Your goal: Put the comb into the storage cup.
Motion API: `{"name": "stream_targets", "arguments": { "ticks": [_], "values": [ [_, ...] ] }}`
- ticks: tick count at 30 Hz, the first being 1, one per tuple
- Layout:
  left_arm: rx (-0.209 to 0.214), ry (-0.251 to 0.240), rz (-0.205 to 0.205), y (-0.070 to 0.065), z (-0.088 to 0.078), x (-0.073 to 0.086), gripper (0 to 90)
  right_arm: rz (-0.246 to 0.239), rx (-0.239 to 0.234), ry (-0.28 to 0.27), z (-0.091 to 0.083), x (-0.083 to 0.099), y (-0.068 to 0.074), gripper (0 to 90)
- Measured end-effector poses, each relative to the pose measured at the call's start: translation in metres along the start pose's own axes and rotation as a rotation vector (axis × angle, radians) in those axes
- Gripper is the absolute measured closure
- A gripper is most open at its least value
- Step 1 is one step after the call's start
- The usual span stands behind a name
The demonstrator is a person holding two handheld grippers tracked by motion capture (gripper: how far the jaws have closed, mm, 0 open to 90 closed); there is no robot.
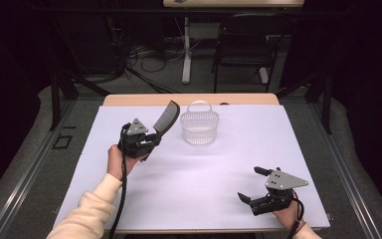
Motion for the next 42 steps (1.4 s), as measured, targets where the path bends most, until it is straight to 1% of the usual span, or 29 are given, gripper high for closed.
{"name": "stream_targets", "arguments": {
  "ticks": [21,34,42],
  "values": [
    [-0.013,-0.017,0.015,0.002,-0.002,-0.018,72.5,0.001,-0.001,-0.002,0.0,0.0,0.0,0.3],
    [-0.023,-0.011,0.03,0.004,-0.001,-0.028,72.5,0.0,-0.001,0.001,0.0,0.0,0.0,0.3],
    [-0.026,-0.012,0.031,0.005,-0.001,-0.033,72.5,0.0,-0.002,0.002,0.001,0.0,0.0,0.3]
  ]
}}
Point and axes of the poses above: each handheld gripper's, and its own axes: z roughly forward along the jaws, x roughly out of its underside, y roughly to its left, the point moved 8 cm from there along z, roughly forward along the jaws, and after that the axes turned 12 degrees about y, right-handed, at the moved point
